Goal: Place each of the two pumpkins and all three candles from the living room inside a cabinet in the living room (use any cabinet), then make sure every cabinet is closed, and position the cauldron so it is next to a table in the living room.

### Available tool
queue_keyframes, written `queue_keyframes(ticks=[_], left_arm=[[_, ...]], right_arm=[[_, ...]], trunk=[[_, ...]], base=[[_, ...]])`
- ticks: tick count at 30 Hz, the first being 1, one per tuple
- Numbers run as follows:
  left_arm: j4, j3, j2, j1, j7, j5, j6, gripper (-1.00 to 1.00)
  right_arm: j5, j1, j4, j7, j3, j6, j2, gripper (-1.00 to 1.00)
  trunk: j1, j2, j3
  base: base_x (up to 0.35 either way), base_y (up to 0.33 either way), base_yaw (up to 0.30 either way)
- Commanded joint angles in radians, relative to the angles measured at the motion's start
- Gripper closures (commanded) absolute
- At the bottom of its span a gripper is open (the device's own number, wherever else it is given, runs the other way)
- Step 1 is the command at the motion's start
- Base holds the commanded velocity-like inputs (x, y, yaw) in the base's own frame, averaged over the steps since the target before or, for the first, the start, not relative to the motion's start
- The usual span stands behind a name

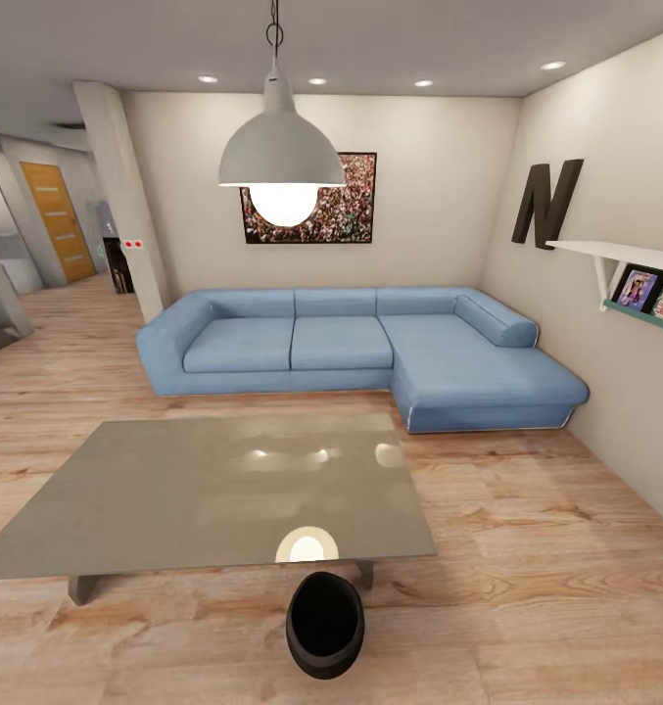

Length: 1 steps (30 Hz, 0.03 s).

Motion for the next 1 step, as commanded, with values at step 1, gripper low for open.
queue_keyframes(ticks=[1], left_arm=[[-0.001,-0.009,0.000,-0.001,0.003,0.009,-0.002,-1.00]], right_arm=[[-0.011,-0.002,0.003,-0.001,0.009,-0.006,0.000,-1.00]], trunk=[[0.001,-0.002,-0.002]], base=[[0.000,0.000,0.000]])
